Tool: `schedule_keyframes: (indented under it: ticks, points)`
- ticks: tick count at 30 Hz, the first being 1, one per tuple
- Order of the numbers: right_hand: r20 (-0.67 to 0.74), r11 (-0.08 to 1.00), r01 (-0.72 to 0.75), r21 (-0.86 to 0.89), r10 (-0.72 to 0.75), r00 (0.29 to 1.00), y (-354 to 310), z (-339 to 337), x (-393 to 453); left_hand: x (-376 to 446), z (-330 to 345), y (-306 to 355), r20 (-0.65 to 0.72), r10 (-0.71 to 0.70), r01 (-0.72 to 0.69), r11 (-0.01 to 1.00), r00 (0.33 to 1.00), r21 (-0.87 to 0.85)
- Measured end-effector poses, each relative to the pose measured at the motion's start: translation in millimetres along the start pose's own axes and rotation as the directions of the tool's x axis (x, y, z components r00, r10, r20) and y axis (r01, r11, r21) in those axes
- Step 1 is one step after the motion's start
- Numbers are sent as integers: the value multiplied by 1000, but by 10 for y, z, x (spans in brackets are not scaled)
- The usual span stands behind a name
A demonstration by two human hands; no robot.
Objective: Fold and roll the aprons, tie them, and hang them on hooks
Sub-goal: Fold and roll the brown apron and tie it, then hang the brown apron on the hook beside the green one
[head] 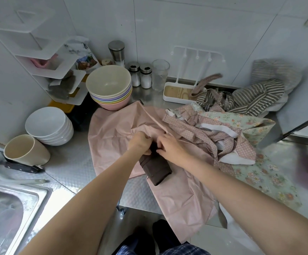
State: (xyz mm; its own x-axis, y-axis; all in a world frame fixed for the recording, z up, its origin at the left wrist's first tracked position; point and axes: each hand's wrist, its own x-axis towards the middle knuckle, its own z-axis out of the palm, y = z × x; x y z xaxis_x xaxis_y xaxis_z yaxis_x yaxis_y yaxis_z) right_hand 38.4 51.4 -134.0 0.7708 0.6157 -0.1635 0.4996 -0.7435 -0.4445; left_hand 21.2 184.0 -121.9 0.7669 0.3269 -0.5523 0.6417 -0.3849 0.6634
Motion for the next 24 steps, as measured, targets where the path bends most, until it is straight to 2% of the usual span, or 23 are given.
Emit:
schedule_keyframes:
  ticks: [2,3,4,7,9,11,15,17,20,22,24]
  points:
    - [17,940,-181,291,184,983,-13,21,48,-32,-43,39,66,48,-51,998,997,42]
    - [53,890,-228,394,226,973,-40,32,73,-52,-64,68,98,66,-73,995,993,74]
    - [86,870,-251,425,237,968,-57,33,105,-65,-82,90,139,81,-95,990,987,101]
    - [161,885,-284,368,240,957,-97,-33,160,-83,-197,135,230,169,-214,959,958,188]
    - [193,886,-257,386,195,962,-118,-139,165,-12,-300,117,319,235,-352,854,918,382]
    - [194,880,-184,437,108,975,-192,-305,144,-6,-390,111,436,259,-485,673,862,558]
    - [230,845,-139,516,20,973,-276,-627,54,-101,-440,299,504,254,-559,490,826,669]
    - [184,815,-150,559,55,981,-249,-776,-51,-152,-449,452,516,272,-583,400,812,707]
    - [75,724,-198,661,198,977,-185,-1005,-259,-220,-383,692,543,357,-649,372,760,663]
    - [-19,701,-225,677,323,946,-89,-1157,-425,-344,-217,907,558,421,-697,361,715,620]
    - [-118,675,-260,690,460,880,-10,-1304,-546,-492,-56,1108,580,491,-758,366,650,540]
